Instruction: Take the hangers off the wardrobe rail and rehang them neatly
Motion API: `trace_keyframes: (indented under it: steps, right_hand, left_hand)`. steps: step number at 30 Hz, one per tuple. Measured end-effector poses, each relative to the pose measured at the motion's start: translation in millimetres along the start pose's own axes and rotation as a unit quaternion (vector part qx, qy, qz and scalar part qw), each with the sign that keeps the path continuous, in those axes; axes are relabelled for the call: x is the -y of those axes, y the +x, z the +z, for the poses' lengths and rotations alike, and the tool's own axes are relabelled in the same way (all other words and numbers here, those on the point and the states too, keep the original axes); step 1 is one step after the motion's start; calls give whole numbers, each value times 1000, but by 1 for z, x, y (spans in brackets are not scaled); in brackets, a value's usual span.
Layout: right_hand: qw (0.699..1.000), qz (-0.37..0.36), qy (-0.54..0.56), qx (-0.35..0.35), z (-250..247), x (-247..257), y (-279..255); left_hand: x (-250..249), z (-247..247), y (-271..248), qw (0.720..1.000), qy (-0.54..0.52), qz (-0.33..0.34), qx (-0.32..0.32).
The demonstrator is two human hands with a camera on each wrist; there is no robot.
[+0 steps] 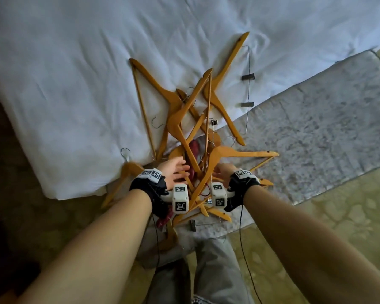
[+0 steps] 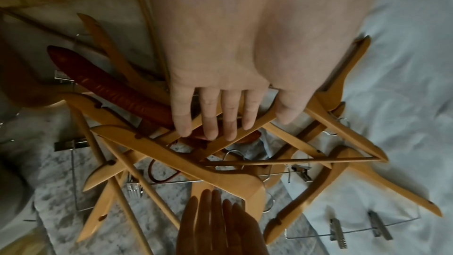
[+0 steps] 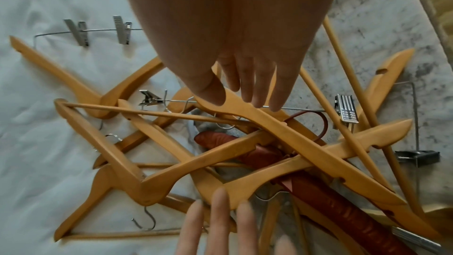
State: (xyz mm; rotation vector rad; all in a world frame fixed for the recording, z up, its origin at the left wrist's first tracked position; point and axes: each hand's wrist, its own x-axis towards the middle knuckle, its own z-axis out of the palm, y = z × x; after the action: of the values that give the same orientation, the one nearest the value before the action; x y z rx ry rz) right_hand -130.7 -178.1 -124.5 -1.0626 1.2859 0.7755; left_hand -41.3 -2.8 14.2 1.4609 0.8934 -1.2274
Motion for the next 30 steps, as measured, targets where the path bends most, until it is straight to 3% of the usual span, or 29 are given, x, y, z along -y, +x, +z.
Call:
trace_keyframes:
  steps: [3, 7, 15, 23, 30]
  right_hand:
    - [999, 20, 8, 43, -3, -20, 52]
    - [998, 51, 41, 19, 20, 16, -17]
    - [995, 84, 47, 24, 29, 9, 8]
    - [994, 78, 55, 44, 24, 7, -2]
    - [997, 26, 1, 69, 18, 7, -16]
  left_hand:
    - [9, 4, 25, 999, 35, -26, 4]
    - [18, 9, 51, 996, 54, -66, 32]
    - [33, 19, 78, 987, 51, -133, 72]
    - [31, 24, 77, 985, 96, -110, 96]
    - [29, 29, 61, 994, 29, -87, 67]
